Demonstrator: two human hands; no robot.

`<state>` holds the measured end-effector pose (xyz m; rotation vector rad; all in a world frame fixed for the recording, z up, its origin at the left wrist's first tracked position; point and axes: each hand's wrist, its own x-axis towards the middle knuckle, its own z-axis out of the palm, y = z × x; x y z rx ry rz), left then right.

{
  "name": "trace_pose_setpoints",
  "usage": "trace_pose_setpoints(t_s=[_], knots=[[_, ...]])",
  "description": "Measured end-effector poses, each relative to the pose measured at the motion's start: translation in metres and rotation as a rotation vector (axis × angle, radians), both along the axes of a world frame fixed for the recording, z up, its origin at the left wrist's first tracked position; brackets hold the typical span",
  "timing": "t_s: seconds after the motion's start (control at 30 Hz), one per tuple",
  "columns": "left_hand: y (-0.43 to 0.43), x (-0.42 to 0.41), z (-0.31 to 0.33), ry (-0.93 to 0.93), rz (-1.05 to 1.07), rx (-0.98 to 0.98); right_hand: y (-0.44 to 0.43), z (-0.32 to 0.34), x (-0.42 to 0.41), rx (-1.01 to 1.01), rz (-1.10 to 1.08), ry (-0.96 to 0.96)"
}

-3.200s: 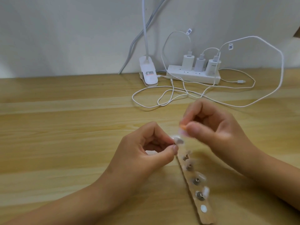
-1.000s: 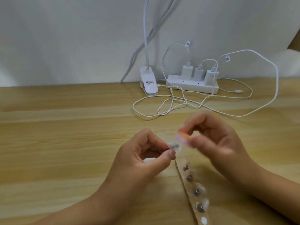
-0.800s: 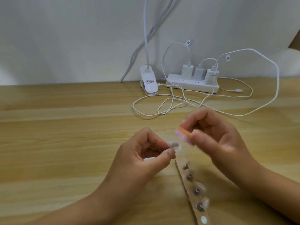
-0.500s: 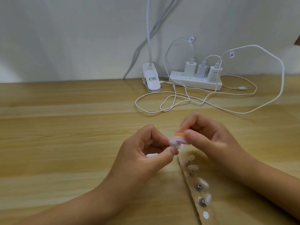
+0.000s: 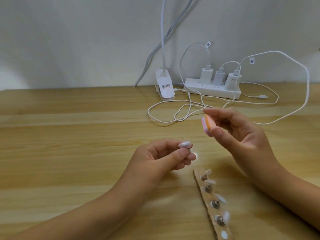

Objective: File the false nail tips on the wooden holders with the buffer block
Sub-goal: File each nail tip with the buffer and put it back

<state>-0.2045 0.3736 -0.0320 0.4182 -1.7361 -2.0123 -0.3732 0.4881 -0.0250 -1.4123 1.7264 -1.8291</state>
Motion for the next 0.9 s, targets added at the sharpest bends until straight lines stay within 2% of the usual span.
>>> trace_pose_setpoints(t_s=[0.27, 0.4, 0.67, 0.83, 0.9], knots=[[0.000, -0.001, -0.002, 0.045, 0.008, -0.069, -0.003, -0.001, 0.003, 0.056, 0.122, -0.156], [0.001, -0.002, -0.002, 0.071, 0.040, -0.111, -0.003, 0.000, 0.003, 0.134, 0.142, -0.159], [0.004, -0.002, -0.004, 0.049, 0.047, -0.166, -0.003, 0.004, 0.017, 0.041, 0.233, -0.227], [0.006, -0.002, -0.006, 0.085, 0.113, -0.218, -0.005, 0.003, 0.019, 0.152, 0.188, -0.234], [0.005, -0.003, -0.006, 0.099, 0.124, -0.219, -0.003, 0.004, 0.020, 0.078, 0.168, -0.234]])
